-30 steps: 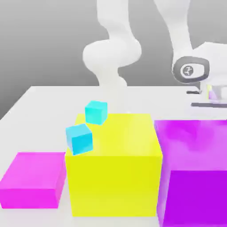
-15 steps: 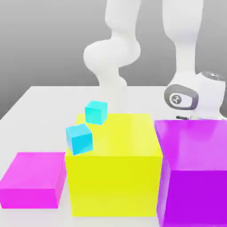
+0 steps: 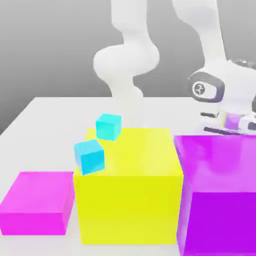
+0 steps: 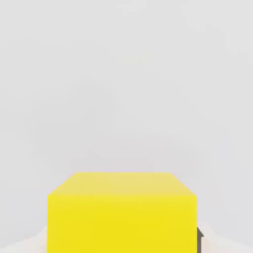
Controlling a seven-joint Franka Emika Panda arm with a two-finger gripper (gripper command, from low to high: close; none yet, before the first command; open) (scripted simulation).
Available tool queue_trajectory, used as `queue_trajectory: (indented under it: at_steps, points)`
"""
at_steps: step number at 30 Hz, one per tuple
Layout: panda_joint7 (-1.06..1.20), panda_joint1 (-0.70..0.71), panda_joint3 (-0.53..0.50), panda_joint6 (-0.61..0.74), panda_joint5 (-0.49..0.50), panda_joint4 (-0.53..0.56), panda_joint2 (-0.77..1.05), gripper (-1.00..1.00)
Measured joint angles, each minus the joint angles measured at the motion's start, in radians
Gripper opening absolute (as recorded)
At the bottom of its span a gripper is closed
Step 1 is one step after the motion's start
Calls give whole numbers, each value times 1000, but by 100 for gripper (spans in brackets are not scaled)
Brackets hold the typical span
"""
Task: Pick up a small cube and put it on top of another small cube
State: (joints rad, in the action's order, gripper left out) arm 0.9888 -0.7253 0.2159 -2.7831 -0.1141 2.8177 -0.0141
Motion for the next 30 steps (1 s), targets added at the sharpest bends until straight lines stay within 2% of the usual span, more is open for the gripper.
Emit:
queue_trajectory:
  at_steps: [6,17,20,24,30]
  points:
    - [-117,-46,11,214,-244,-140,-29,-100]
    - [91,137,-78,642,-790,-494,106,-100]
    - [182,232,-124,752,-907,-598,159,-100]
    - [330,377,-221,840,-983,-718,246,-100]
    - [506,559,-340,914,-1035,-833,345,-100]
